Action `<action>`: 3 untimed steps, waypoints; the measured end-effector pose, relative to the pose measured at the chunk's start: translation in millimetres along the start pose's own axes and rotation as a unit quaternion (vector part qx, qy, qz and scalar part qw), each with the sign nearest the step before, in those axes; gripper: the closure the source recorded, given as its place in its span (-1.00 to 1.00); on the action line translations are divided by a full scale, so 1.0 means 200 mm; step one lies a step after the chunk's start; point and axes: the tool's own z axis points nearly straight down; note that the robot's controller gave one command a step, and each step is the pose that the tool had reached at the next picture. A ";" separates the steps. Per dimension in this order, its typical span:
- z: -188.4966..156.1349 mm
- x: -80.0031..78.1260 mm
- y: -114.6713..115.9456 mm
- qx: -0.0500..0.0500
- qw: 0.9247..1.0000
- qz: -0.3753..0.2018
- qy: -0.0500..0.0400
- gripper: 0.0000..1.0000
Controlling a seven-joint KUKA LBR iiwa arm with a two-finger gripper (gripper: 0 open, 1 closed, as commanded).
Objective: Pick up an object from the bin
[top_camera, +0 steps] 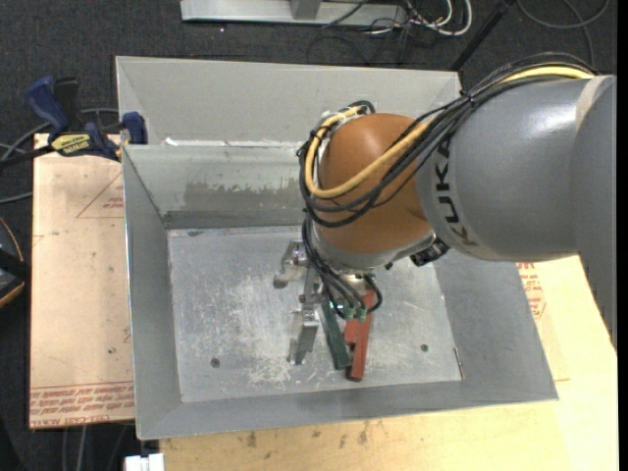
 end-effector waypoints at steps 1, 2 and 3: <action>-0.02 -0.01 0.00 0.000 1.000 0.002 -0.004 -1.00; 0.22 -0.04 -0.27 -0.001 1.000 0.001 -0.007 -1.00; 0.30 -0.10 -0.39 0.002 1.000 -0.020 -0.001 -1.00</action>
Offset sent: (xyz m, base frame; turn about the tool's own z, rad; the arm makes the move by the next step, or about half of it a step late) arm 0.0089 -0.0774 -0.0623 0.0082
